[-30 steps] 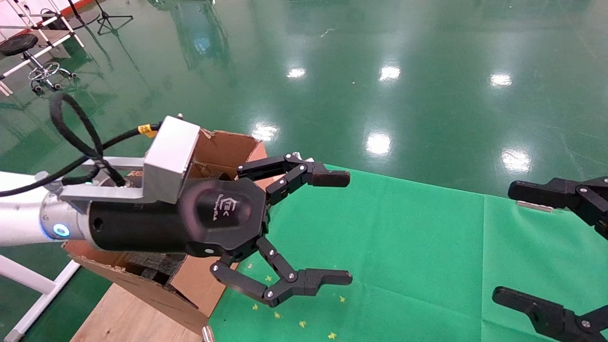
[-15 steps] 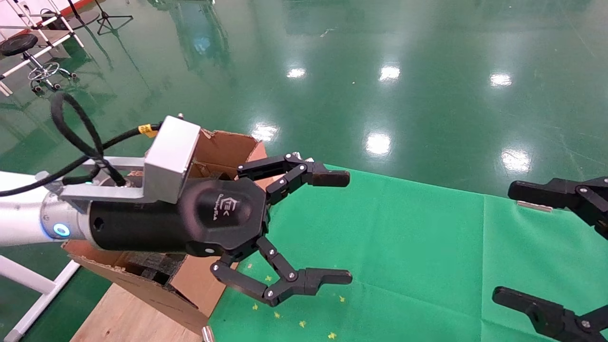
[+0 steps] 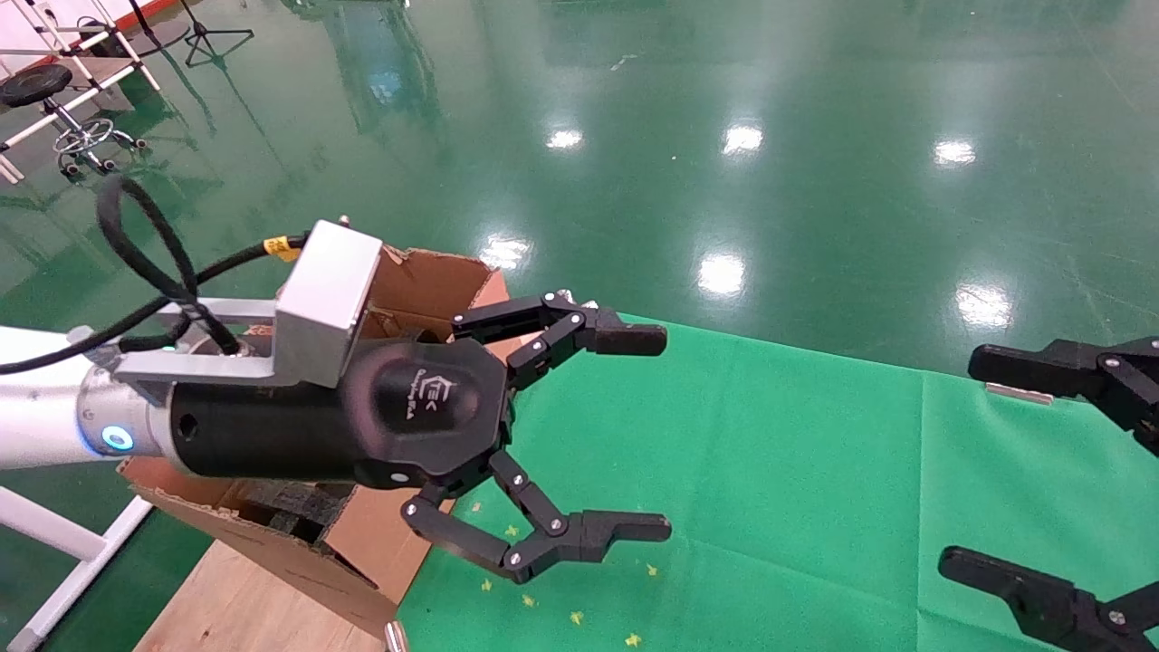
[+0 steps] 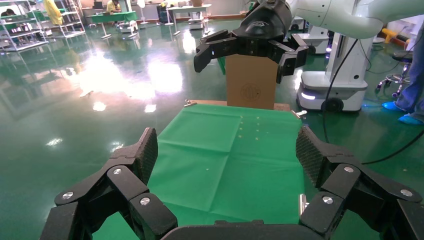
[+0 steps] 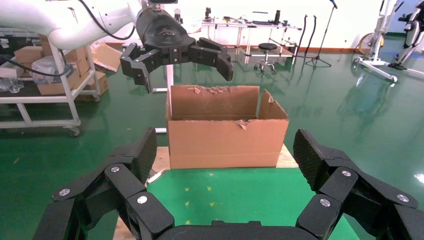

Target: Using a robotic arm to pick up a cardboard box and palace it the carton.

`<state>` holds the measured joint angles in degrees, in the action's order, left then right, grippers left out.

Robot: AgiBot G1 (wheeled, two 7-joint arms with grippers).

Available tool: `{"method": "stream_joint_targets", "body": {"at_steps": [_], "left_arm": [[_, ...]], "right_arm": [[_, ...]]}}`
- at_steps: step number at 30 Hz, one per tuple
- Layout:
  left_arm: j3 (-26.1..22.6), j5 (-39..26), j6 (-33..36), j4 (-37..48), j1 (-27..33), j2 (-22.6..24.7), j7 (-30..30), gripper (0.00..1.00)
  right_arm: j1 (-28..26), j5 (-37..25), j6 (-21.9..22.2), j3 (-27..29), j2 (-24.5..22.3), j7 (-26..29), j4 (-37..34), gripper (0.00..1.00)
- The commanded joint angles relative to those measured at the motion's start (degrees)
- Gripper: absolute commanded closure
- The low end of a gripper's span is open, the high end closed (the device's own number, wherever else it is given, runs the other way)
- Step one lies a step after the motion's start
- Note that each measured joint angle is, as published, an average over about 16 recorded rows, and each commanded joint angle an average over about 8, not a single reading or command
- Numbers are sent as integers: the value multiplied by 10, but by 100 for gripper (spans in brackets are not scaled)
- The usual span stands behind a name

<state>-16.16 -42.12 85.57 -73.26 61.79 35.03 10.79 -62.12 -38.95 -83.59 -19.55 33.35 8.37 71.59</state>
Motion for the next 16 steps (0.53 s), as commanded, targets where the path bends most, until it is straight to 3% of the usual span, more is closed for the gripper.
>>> {"method": "stream_joint_targets", "body": {"at_steps": [1,16], "left_arm": [[0,0,0,0,0,0,0,0],[0,0,0,0,0,0,0,0]], "right_arm": [[0,0,0,0,0,0,0,0],[0,0,0,0,0,0,0,0]]}}
